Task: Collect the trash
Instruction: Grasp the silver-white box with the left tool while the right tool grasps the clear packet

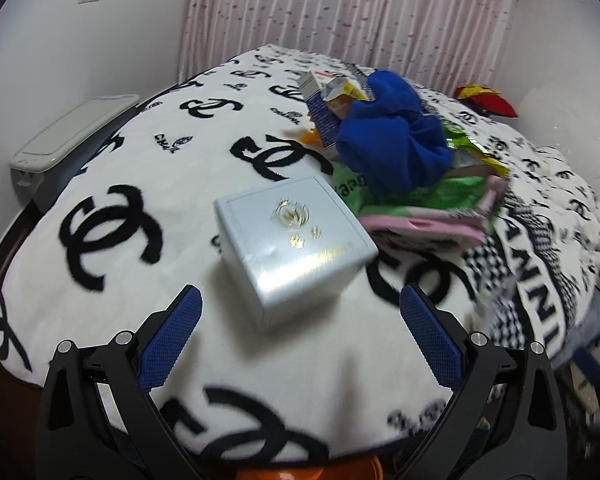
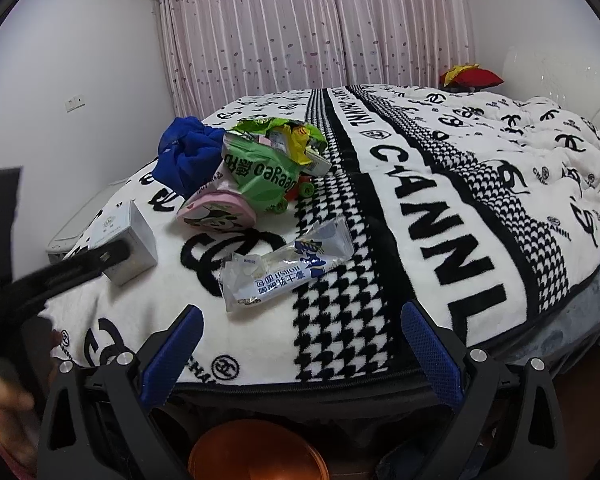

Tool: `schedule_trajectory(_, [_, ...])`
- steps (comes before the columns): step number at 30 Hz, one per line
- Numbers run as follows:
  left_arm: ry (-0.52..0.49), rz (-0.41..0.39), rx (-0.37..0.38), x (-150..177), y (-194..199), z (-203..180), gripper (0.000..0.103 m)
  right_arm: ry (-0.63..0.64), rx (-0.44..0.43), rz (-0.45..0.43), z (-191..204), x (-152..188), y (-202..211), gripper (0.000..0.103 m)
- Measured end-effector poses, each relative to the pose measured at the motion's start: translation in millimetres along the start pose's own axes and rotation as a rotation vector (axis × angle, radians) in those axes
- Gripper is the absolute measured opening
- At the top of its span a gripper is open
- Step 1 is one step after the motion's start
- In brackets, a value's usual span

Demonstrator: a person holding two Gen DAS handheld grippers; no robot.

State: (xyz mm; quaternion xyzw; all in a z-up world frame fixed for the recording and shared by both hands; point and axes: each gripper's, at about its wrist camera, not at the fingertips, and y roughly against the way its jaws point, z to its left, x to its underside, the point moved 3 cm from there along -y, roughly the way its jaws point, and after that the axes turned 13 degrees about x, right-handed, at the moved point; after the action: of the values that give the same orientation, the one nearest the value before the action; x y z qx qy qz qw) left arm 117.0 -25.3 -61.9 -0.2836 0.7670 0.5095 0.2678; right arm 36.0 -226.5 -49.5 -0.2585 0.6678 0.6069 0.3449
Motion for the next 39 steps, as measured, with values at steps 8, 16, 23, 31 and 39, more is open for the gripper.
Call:
schedule_trajectory(8, [0.051,0.026,-0.067,-17.3,-34.4,6.9,0.096,0.012,-0.011,0.031,1.5,8.2,-11.5,0.098])
schedule_trajectory(16, [0.091,0.003,-0.013,-9.4,-29.4,20.6,0.074,0.008,-0.013,0.051,-1.8,15.2,-17.8,0.098])
schedule_trajectory(23, [0.05,-0.042,0.041,2.5,1.6,19.3,0.069,0.008,-0.003,0.056,-4.6,19.0,-17.2,0.098])
schedule_trajectory(31, [-0.027,-0.111,0.074,26.1,52.9,17.8,0.066,-0.046,-0.055,0.069,-9.8,20.3,-18.0,0.098])
schedule_trajectory(39, [-0.043,-0.165,0.104,47.4,89.8,20.2,0.066,-0.098,-0.168,0.059,2.3,4.2,-17.3,0.097])
